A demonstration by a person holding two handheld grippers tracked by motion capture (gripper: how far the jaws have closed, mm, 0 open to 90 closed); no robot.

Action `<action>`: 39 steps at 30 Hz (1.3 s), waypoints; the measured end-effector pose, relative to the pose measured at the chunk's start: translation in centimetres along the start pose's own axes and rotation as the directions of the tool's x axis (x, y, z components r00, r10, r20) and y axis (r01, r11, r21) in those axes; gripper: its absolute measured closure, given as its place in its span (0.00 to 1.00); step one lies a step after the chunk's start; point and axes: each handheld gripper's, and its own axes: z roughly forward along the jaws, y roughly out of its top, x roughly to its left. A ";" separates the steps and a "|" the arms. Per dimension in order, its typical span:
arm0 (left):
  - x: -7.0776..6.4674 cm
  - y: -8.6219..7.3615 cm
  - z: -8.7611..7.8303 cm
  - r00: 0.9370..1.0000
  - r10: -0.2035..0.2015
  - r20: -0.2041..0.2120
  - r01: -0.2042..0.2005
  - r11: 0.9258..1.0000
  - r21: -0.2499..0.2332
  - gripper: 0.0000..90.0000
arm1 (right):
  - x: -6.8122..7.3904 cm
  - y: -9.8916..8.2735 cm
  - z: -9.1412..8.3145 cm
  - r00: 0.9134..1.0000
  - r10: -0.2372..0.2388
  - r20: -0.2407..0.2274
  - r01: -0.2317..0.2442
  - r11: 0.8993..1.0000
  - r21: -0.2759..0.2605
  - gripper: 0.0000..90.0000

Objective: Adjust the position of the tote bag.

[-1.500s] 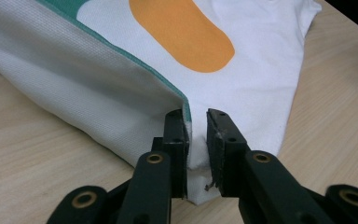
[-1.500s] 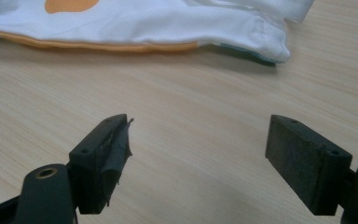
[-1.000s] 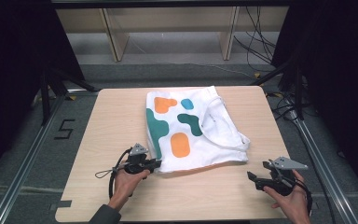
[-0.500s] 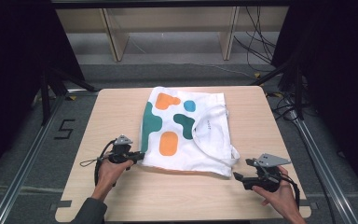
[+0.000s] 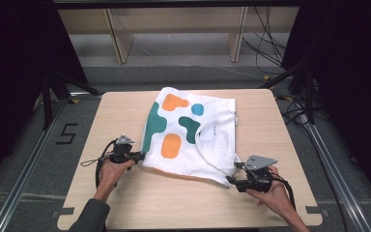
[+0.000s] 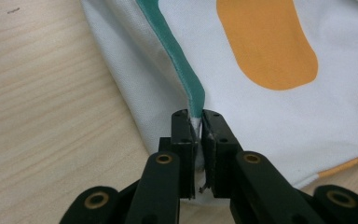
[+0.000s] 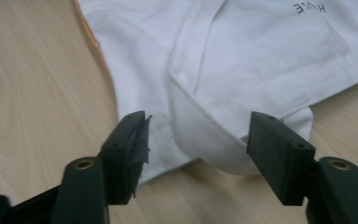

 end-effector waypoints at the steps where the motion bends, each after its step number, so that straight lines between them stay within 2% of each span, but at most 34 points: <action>1: 0.0 0.0 0.0 1.000 -0.003 -0.007 0.003 1.000 -0.004 0.92 | -0.1 0.1 0.2 1.000 -0.022 0.003 0.022 1.000 0.008 0.47; 2: 0.0 0.0 0.0 1.000 -0.003 -0.007 0.003 1.000 -0.004 0.92 | -0.1 0.1 0.2 1.000 -0.022 0.003 0.022 1.000 0.008 0.47; 3: 0.2 0.0 0.0 1.000 0.000 0.003 0.000 1.000 -0.001 0.92 | -0.4 0.1 0.7 0.999 -0.050 -0.004 0.050 0.999 0.017 0.51; 6: 0.3 0.0 0.1 1.000 -0.007 0.006 0.007 1.000 -0.003 0.92 | -0.7 0.3 1.0 1.000 -0.021 -0.009 0.021 1.000 0.014 0.47; 7: 0.3 0.0 0.1 1.000 -0.008 0.008 0.008 1.000 -0.003 0.92 | -0.8 0.5 1.1 1.000 -0.004 -0.014 0.004 1.000 0.023 0.39; 9: 0.4 0.0 0.1 1.000 -0.006 0.007 0.006 1.000 0.001 0.91 | -0.9 0.5 1.3 1.000 0.000 -0.009 0.000 1.000 0.022 0.39; 11: 0.5 0.0 0.1 1.000 -0.006 0.005 0.006 1.000 -0.005 0.91 | -0.6 0.5 1.5 0.998 0.001 -0.056 0.001 0.999 0.039 0.63; 13: 0.7 0.1 0.1 1.000 -0.012 0.004 0.012 1.000 -0.005 0.90 | -0.6 0.7 1.3 0.997 -0.025 -0.071 0.027 0.999 0.024 0.75; 14: 0.7 0.1 0.1 1.000 -0.012 0.004 0.012 1.000 -0.005 0.90 | -0.6 0.7 1.3 0.997 -0.025 -0.071 0.027 0.999 0.024 0.75; 15: 0.9 0.2 0.2 1.000 -0.021 -0.001 0.021 1.000 -0.011 0.90 | -0.4 0.7 1.0 0.997 -0.015 -0.080 0.016 1.000 0.015 0.90; 16: 0.9 0.2 0.2 1.000 -0.021 -0.001 0.021 1.000 -0.011 0.90 | -0.4 0.7 1.0 0.997 -0.015 -0.080 0.016 1.000 0.015 0.90; 17: 1.0 0.3 0.3 1.000 -0.022 -0.004 0.022 1.000 -0.014 0.90 | -0.4 0.7 0.9 0.994 -0.023 -0.103 0.025 1.000 0.011 0.94; 18: 1.1 0.3 0.3 1.000 -0.022 -0.015 0.022 1.000 -0.015 0.90 | -0.2 0.7 0.8 0.994 -0.013 -0.107 0.012 1.000 -0.006 0.98; 19: 1.2 0.4 0.3 1.000 -0.021 -0.020 0.021 1.000 -0.018 0.90 | 0.1 0.8 0.8 0.991 -0.018 -0.136 0.017 1.000 -0.010 0.98; 20: 1.4 0.5 0.4 0.999 -0.027 -0.033 0.026 0.999 -0.026 0.90 | 0.1 0.8 0.8 0.991 -0.018 -0.136 0.017 1.000 -0.010 0.98; 21: 1.6 0.6 0.6 0.998 -0.065 -0.020 0.064 0.996 -0.060 0.90 | 0.3 0.9 0.8 0.990 -0.010 -0.144 0.010 1.000 -0.001 0.98; 22: 1.9 0.6 0.7 0.997 -0.073 -0.016 0.072 0.996 -0.061 0.89 | 0.8 1.0 0.9 0.987 -0.004 -0.160 0.003 1.000 -0.006 0.98; 23: 2.5 0.6 1.2 0.990 -0.139 -0.012 0.137 0.986 -0.098 0.86 | 1.7 1.2 1.0 0.982 0.003 -0.188 -0.004 1.000 -0.004 0.98; 24: 2.5 0.6 1.2 0.990 -0.139 -0.012 0.137 0.986 -0.098 0.81 | 1.7 1.2 1.0 0.982 0.003 -0.188 -0.004 1.000 -0.004 0.98; 25: 3.1 0.4 1.5 0.966 -0.257 0.023 0.257 0.952 -0.166 0.74 | 2.8 1.4 1.2 0.977 -0.026 -0.213 0.026 1.000 -0.002 0.98; 26: 3.1 0.4 1.5 0.966 -0.257 0.023 0.257 0.952 -0.166 0.68 | 2.8 1.4 1.2 0.977 -0.026 -0.213 0.026 1.000 -0.002 0.98; 27: 3.4 0.4 1.0 0.941 -0.337 0.022 0.335 0.922 -0.194 0.58 | 4.2 1.9 1.4 0.968 -0.029 -0.250 0.027 1.000 -0.010 0.98; 28: 3.4 0.4 1.0 0.941 -0.337 0.022 0.335 0.922 -0.194 0.52 | 4.5 2.1 1.4 0.964 -0.044 -0.261 0.041 0.999 -0.017 0.98; 29: 3.3 0.7 -0.1 0.937 -0.346 -0.048 0.330 0.922 -0.203 0.46 | 5.1 2.3 1.6 0.962 -0.054 -0.269 0.048 0.998 -0.028 0.98; 30: 3.3 0.7 -0.1 0.937 -0.346 -0.048 0.330 0.922 -0.203 0.42 | 5.1 2.3 1.6 0.962 -0.054 -0.269 0.048 0.998 -0.028 0.98; 31: 3.0 0.8 -1.5 0.940 -0.328 -0.097 0.303 0.930 -0.207 0.39 | 6.1 2.9 1.8 0.956 -0.073 -0.286 0.067 0.997 -0.032 0.98; 32: 3.0 0.8 -1.5 0.940 -0.328 -0.097 0.303 0.930 -0.207 0.38 | 6.1 2.9 1.8 0.956 -0.073 -0.286 0.067 0.997 -0.032 0.98; 33: 2.3 0.6 -2.8 0.943 -0.300 -0.140 0.269 0.941 -0.208 0.37 | 6.8 3.4 2.2 0.949 -0.088 -0.303 0.081 0.996 -0.038 0.98; 34: 2.3 0.6 -2.8 0.943 -0.300 -0.140 0.269 0.941 -0.208 0.37 | 7.2 3.5 2.4 0.951 -0.083 -0.299 0.077 0.996 -0.032 0.98; 35: 1.9 0.4 -3.5 0.947 -0.284 -0.148 0.254 0.947 -0.198 0.36 | 7.6 3.7 2.6 0.947 -0.091 -0.309 0.085 0.996 -0.032 0.98; 36: 1.6 0.2 -3.9 0.952 -0.273 -0.137 0.245 0.951 -0.186 0.36 | 7.6 3.7 2.6 0.947 -0.091 -0.309 0.085 0.996 -0.032 0.98; 37: 0.7 -0.5 -4.5 0.959 -0.257 -0.118 0.238 0.958 -0.159 0.33 | 8.3 4.3 3.2 0.939 -0.109 -0.327 0.102 0.994 -0.039 0.98; 38: 0.7 -0.5 -4.5 0.959 -0.257 -0.118 0.238 0.958 -0.159 0.32 | 8.3 4.3 3.2 0.939 -0.109 -0.327 0.102 0.994 -0.039 0.98; 39: -0.3 -1.4 -4.8 0.964 -0.246 -0.099 0.233 0.964 -0.126 0.31 | 9.0 4.9 3.7 0.934 -0.116 -0.337 0.106 0.993 -0.048 0.98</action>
